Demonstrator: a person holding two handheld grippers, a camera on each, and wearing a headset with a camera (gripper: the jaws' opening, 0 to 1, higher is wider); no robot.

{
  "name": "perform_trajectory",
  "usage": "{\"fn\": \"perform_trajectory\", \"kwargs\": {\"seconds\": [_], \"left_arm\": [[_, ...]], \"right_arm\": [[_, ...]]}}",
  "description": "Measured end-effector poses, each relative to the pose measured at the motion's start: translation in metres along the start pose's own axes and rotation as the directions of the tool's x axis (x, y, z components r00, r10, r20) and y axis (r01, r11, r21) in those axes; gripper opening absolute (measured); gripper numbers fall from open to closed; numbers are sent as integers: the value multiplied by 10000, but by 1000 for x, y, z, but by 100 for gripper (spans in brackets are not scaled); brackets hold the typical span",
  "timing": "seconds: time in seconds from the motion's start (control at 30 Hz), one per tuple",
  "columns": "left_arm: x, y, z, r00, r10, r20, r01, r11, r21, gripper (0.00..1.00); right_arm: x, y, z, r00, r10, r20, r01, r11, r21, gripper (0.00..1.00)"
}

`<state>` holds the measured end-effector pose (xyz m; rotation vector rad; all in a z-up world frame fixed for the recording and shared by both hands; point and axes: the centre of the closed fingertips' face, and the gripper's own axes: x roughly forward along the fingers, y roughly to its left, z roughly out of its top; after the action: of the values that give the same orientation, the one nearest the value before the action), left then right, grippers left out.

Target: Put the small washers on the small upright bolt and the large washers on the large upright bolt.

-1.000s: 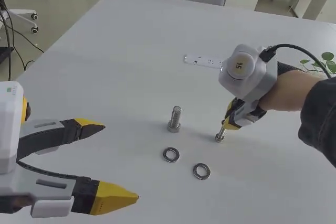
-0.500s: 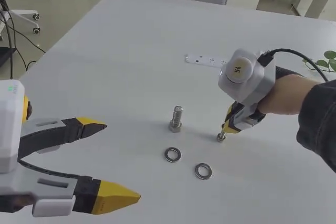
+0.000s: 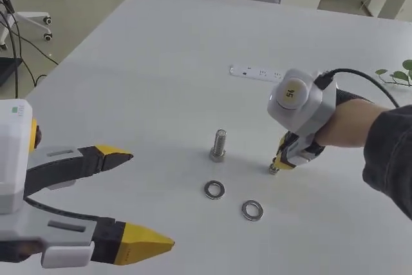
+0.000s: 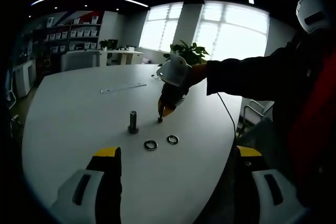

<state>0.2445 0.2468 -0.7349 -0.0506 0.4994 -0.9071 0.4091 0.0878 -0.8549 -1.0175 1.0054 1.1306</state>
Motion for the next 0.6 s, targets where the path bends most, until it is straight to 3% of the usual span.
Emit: {"fn": "perform_trajectory", "kwargs": {"seconds": [0.6], "left_arm": [[0,0,-2,10000,30,-55,-30,9999,-110,88]], "right_arm": [[9,5,0,9999,131,-48,-131,9999,-40,14]]}}
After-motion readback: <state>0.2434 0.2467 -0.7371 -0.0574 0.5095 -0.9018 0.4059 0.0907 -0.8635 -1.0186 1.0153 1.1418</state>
